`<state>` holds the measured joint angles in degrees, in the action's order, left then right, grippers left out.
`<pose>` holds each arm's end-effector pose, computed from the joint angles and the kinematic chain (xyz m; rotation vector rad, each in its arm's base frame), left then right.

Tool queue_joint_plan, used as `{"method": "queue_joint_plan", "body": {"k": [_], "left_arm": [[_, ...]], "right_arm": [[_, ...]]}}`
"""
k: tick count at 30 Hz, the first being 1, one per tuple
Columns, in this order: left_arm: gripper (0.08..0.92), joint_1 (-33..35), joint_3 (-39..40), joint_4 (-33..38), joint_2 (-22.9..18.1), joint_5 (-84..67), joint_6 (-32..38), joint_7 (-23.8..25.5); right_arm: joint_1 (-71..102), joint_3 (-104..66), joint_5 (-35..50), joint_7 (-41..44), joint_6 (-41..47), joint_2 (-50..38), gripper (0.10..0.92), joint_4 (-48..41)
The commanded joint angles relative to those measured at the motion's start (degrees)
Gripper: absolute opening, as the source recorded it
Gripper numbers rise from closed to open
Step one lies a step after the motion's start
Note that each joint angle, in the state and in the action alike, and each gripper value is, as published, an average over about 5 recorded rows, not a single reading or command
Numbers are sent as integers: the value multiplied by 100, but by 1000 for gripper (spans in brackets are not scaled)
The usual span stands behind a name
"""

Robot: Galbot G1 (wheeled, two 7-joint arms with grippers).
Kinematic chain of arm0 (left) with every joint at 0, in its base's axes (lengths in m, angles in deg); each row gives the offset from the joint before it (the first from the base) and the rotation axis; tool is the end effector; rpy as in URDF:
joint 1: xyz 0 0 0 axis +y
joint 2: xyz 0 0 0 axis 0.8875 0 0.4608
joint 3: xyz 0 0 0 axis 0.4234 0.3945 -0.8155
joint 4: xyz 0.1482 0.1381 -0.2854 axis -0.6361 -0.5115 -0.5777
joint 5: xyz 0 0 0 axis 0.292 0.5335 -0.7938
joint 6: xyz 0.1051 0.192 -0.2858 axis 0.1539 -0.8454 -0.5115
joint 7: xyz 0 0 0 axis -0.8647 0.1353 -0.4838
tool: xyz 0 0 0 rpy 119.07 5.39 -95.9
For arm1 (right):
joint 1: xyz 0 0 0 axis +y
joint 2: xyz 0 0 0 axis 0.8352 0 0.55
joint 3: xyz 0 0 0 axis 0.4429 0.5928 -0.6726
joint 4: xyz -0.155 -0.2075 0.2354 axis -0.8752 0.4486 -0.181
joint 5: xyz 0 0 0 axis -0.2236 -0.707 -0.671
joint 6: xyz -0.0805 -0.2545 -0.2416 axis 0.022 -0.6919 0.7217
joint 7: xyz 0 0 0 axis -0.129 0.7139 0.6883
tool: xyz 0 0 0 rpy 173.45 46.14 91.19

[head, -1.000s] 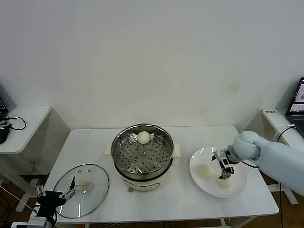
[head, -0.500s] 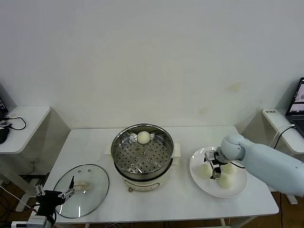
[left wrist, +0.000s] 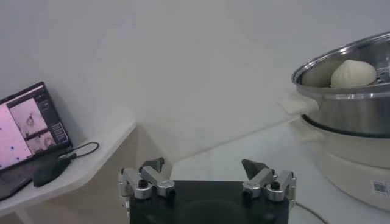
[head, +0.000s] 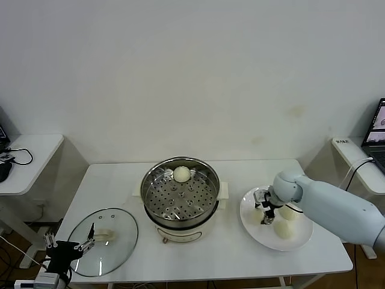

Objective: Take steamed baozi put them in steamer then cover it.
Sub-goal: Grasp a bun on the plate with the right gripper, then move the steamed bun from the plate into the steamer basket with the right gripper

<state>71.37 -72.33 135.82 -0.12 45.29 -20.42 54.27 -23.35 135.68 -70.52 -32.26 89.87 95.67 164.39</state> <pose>0.1346 0.1325 -0.2696 0.1459 -2.8506 -0.5856 0.4874 -0.0826 -0.2433 1.2752 -1.3387 1.4256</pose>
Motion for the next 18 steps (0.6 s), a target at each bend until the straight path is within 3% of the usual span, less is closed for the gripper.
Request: {"method": "queue_joint_plan", "body": {"k": [1,11,18], "left_arm": [[823,1,-4,13,10,-5,-4,-1],[823,-53,11,51,40,-13,-19,4],[823,-56,-8,114,93,-57,-16,-1]], "right_arm": [[-134,8,209,140,80,-107,612,105],[-1716,552,935,488,218,-650,618,664],[-3363,1227,1639,517,353,-390,620,741]]}}
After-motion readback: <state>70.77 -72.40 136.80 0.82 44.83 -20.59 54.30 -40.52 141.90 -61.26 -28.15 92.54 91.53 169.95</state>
